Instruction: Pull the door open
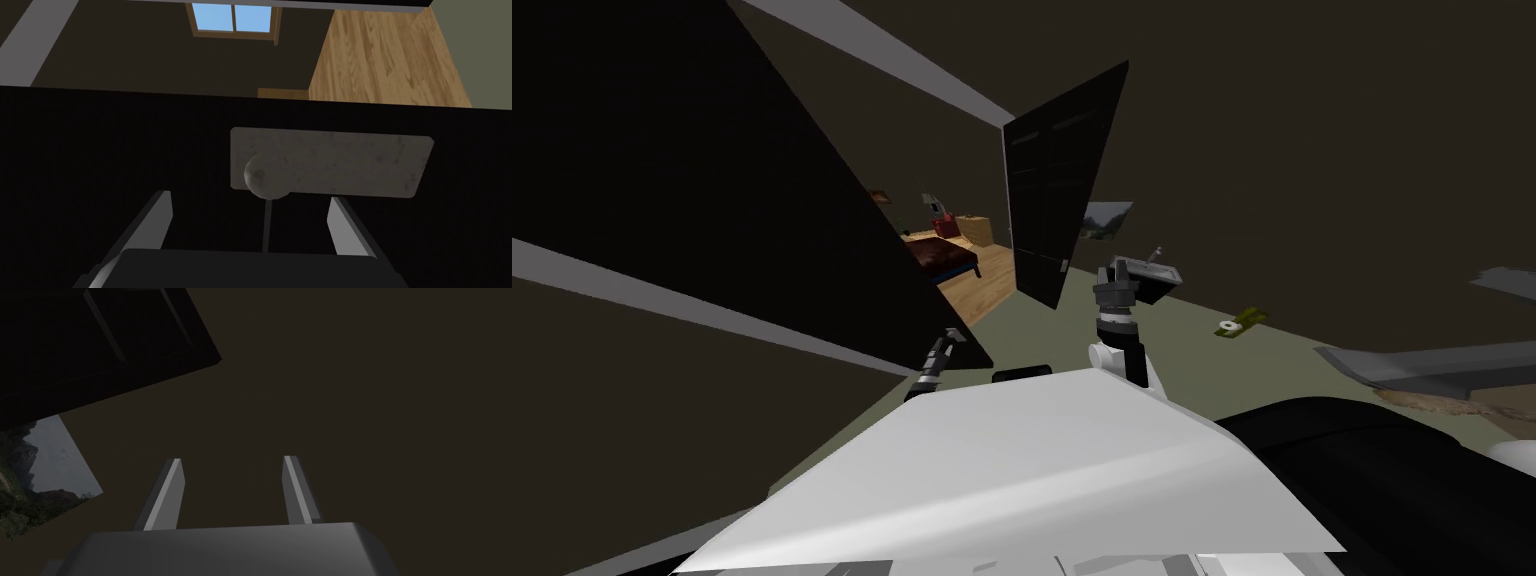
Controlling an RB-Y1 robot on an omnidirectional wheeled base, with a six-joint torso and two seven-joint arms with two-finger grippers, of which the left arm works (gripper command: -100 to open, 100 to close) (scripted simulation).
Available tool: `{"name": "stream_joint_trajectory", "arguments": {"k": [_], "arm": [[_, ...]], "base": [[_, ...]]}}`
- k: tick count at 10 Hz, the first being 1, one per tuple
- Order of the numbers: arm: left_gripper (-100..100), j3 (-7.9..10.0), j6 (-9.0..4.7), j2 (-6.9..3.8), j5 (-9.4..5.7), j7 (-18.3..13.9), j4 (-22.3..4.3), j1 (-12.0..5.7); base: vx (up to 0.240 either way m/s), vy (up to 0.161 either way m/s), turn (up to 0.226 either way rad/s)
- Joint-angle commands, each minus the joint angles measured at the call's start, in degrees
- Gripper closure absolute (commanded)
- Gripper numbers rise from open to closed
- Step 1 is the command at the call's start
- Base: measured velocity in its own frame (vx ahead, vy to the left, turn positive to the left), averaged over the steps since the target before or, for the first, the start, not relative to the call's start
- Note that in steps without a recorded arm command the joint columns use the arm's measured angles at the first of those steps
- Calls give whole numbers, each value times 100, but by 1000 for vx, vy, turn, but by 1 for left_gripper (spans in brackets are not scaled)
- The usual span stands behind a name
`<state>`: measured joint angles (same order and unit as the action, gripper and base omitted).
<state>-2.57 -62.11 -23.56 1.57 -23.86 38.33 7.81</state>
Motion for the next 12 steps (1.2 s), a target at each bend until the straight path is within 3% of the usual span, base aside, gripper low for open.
{"name": "stream_joint_trajectory", "arguments": {"k": [1,2,3,8,9,12], "arm": [[-100,28,93,92,-19,93,-7,-93],[-100,19,103,57,-12,53,108,-1],[100,19,103,57,-12,53,108,-1],[100,19,103,57,-12,53,108,-1],[100,-23,-57,-23,24,-16,48,100],[100,-75,-298,-129,69,-109,-14,225]], "base": [[219,6,-63],[109,2,-12],[-11,2,25],[-20,1,-4],[-93,67,-206],[-175,79,-151]]}}
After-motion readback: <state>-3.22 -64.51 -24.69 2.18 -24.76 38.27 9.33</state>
